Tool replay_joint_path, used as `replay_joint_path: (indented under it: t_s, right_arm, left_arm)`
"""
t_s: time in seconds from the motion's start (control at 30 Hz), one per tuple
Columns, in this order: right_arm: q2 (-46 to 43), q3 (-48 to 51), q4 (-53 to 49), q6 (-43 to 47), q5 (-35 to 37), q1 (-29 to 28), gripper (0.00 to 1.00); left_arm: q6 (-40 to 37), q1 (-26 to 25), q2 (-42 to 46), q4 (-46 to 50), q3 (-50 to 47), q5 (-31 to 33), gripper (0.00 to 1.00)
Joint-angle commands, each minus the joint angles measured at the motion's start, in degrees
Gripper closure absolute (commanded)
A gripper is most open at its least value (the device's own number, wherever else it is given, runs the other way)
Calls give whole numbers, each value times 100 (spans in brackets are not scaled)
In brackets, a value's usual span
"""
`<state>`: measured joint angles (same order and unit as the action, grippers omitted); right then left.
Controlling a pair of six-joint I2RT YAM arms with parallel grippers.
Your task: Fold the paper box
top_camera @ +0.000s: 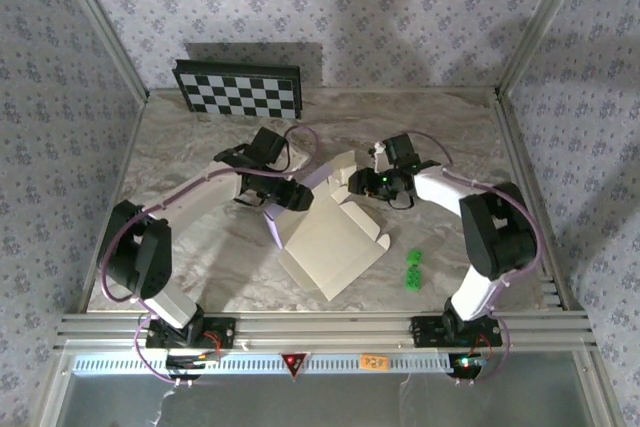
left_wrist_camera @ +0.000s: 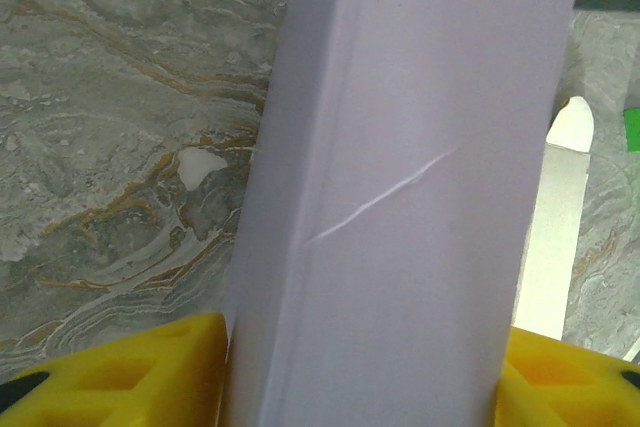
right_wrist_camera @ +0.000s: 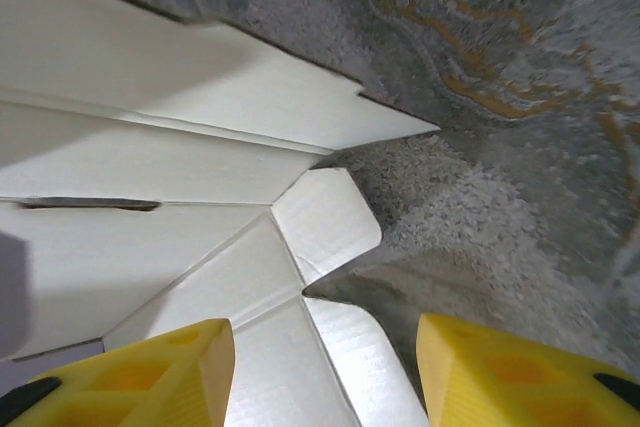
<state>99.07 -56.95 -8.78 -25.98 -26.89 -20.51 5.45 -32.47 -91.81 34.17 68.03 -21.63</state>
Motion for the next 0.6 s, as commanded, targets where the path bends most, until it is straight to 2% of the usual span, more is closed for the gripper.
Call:
replay_joint_path:
  t_s: [0.0,0.3,0.57]
  right_arm:
    - [329,-208,493,-76,-360,60,48]
    - [968,-301,1190,-274,-838,106,50]
    - [1074,-292,1397,-355,-989,38,53]
  left_arm:
    - [87,146,202,-96,-62,-333,43]
    - [77,217,181,-59,-70,-449,44]
    - [96,240,173,-55,-80,-432,44]
